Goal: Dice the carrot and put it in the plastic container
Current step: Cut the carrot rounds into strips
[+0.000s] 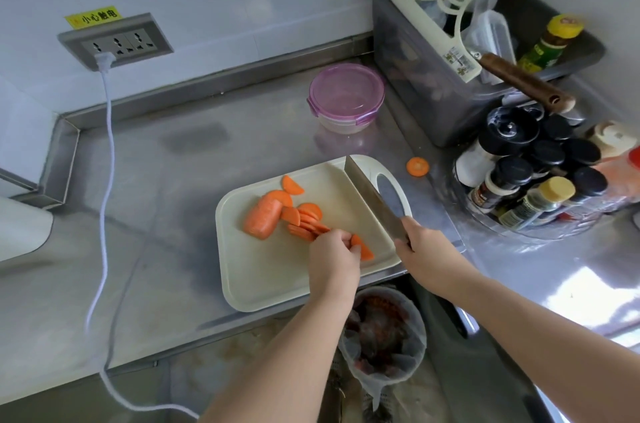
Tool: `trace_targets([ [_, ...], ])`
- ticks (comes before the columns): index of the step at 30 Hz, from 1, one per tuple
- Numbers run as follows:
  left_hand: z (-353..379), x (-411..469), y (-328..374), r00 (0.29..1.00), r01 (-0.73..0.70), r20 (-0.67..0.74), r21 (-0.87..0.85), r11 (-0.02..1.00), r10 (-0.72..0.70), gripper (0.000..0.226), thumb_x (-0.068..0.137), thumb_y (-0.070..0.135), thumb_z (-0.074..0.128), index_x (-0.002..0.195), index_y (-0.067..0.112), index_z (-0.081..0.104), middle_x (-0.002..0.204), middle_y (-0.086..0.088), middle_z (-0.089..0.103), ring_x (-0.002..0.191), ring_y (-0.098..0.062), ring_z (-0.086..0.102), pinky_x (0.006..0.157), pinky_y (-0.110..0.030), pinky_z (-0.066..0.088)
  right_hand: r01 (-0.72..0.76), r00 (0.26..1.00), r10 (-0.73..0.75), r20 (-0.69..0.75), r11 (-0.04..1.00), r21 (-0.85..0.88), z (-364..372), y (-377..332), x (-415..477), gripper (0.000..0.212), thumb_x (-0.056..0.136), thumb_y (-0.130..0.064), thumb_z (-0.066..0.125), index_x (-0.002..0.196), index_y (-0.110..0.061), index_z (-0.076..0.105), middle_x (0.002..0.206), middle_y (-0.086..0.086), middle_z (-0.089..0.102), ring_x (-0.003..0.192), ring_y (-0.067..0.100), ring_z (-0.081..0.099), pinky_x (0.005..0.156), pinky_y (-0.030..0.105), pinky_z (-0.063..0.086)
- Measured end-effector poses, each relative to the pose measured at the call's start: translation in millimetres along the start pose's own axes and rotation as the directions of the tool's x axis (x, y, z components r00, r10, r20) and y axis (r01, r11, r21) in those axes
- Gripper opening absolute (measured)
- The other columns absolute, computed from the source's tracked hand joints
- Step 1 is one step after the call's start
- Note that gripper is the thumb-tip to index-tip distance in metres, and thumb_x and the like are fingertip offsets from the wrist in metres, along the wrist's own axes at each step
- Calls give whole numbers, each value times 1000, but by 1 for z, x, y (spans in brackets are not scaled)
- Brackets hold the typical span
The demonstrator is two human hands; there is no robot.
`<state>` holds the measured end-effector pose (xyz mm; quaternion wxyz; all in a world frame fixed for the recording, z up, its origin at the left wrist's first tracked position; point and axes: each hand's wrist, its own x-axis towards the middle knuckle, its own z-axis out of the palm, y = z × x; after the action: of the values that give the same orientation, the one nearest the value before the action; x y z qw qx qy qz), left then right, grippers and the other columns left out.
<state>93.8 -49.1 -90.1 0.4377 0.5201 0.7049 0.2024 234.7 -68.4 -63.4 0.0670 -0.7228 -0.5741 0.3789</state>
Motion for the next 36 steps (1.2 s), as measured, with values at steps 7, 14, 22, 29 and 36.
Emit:
trace_targets([
  [7,8,4,10,992,-113,-46,152,982,121,34,92,23,59,125,14,59,111,-2,67,105,-20,61,90,-30,47,25,1000,-26,-11,999,-32,9,5,-9,6,101,-18,38,101,-20,32,68,-1,49,55,11,47,45,21,31],
  [14,10,13,14,969,-243,73,459,855,236,53,92,4,47,141,19,36,133,-5,50,120,-23,51,93,-32,43,44,999,-45,-16,999,-18,23,-10,-9,18,102,-20,38,118,-15,44,77,2,57,64,14,58,57,29,49],
  [22,-8,43,28,954,-240,27,668,704,300,33,94,3,39,126,12,39,115,-8,62,103,-28,61,77,-34,42,66,998,-66,-24,998,-17,19,-29,29,19,102,-20,38,117,-13,46,78,0,55,61,12,53,54,25,45],
  [29,-19,51,14,924,-285,38,733,618,381,43,86,15,56,126,22,41,103,1,69,106,-21,57,88,-33,29,62,998,-63,-18,997,-55,21,-28,29,20,102,-20,35,118,-14,45,74,1,54,63,17,55,60,34,51],
  [36,-47,57,-8,893,-405,207,758,512,399,29,90,34,54,119,31,49,115,11,62,114,-15,48,92,-31,27,75,997,-76,-29,996,-39,18,-27,28,22,103,-23,31,118,-13,44,67,-5,46,56,10,47,47,21,32],
])
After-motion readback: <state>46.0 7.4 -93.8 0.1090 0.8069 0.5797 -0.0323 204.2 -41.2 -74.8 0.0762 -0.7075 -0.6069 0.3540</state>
